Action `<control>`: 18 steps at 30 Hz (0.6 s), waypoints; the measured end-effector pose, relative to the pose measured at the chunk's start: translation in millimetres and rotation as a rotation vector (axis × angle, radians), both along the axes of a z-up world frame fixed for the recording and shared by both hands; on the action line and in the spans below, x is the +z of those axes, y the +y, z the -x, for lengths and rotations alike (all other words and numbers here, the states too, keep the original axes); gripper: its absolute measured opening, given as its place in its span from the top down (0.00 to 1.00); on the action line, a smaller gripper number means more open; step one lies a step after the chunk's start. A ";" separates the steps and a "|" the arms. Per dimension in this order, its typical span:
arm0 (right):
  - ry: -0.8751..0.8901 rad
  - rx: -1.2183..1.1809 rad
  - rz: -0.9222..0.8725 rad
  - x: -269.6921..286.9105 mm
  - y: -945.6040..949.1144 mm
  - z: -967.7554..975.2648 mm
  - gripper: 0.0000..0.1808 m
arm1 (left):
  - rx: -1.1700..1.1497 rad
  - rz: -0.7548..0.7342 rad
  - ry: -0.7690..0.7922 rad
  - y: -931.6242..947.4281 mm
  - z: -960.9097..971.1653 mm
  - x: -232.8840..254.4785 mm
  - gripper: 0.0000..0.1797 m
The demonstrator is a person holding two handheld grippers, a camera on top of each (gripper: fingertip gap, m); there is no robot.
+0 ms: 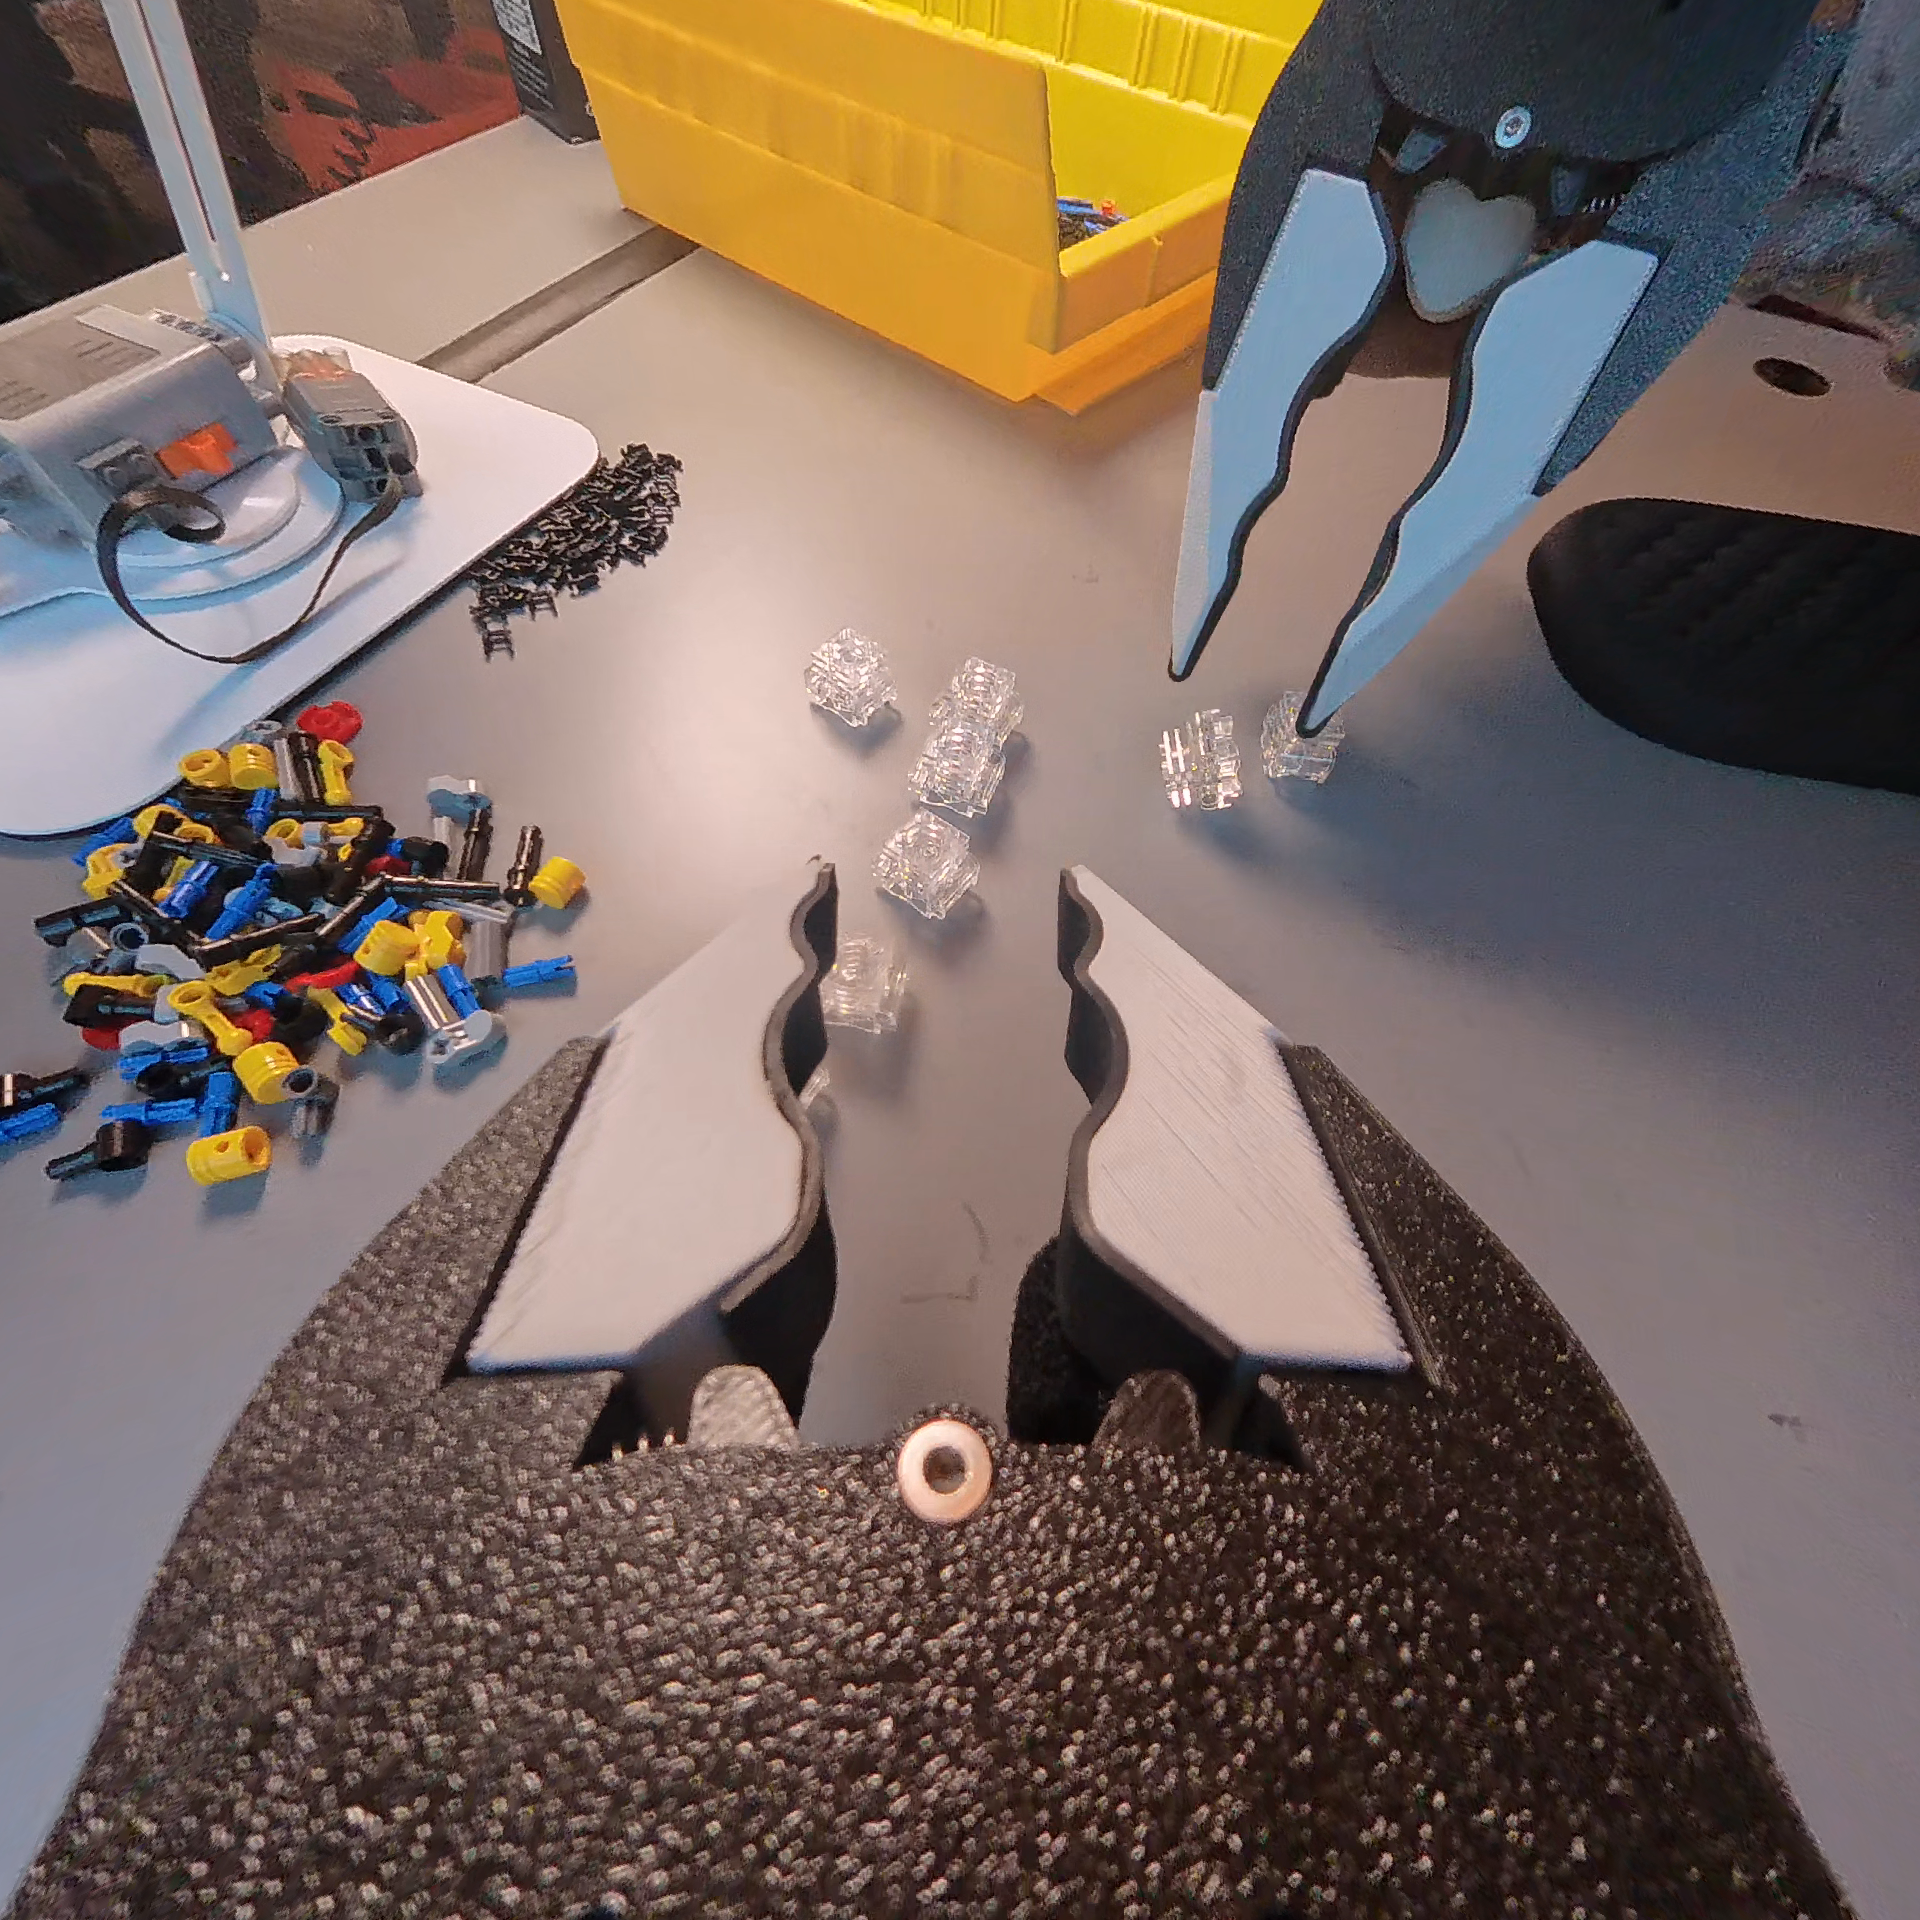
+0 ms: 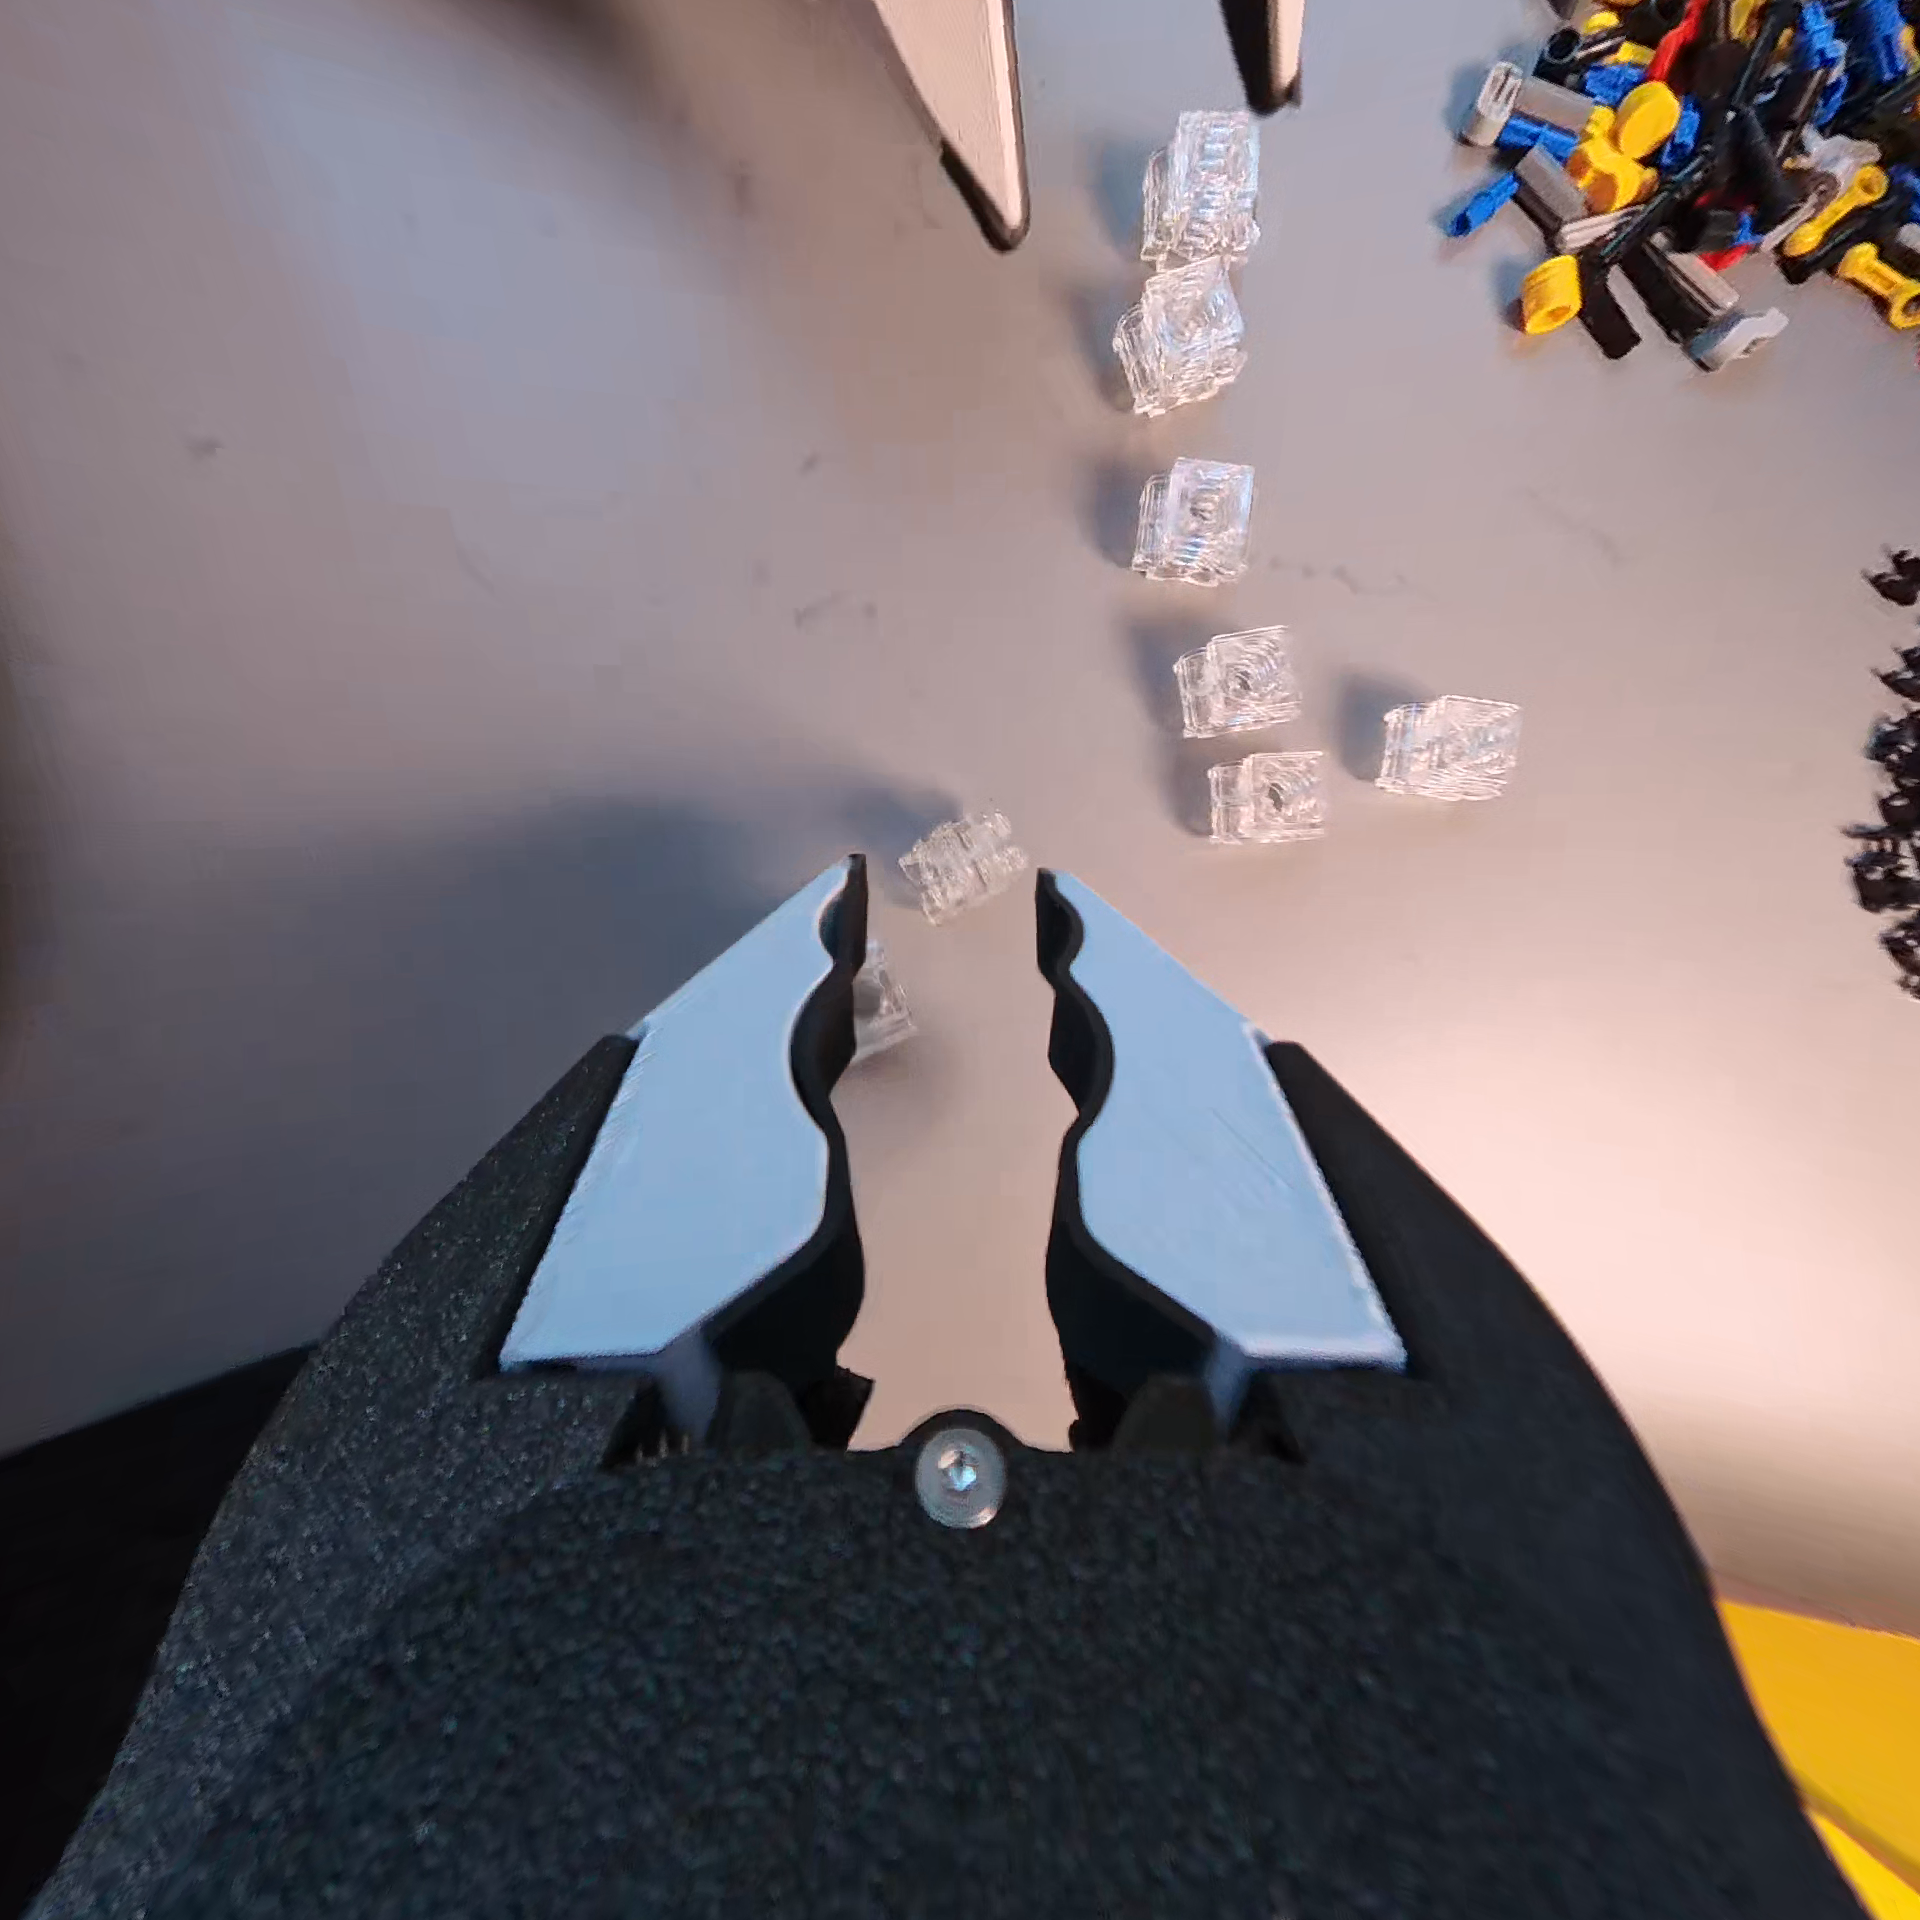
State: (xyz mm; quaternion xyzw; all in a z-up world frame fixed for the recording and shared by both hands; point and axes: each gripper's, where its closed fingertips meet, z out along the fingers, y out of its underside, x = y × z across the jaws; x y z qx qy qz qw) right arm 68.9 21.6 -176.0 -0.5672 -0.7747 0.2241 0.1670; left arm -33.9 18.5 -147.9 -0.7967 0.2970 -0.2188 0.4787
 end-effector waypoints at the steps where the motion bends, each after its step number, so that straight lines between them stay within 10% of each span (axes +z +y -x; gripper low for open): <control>1: -0.005 -0.017 -0.014 -4.2 -0.6 0.7 0.81 | -0.004 0.002 0.002 -1.5 -2.0 -1.0 0.78; 7: 0.083 -0.068 -0.046 -12.5 -2.8 12.7 0.86 | -0.053 0.033 -0.068 -11.9 -22.6 4.2 0.78; 11: 0.514 -0.015 -0.085 54.0 -23.6 37.7 0.86 | -0.122 0.094 -0.273 -24.0 -43.8 24.8 0.78; 18: 0.837 -0.049 -0.679 117.1 -29.8 51.4 0.86 | -0.238 0.218 -0.821 -41.5 -61.7 86.3 0.79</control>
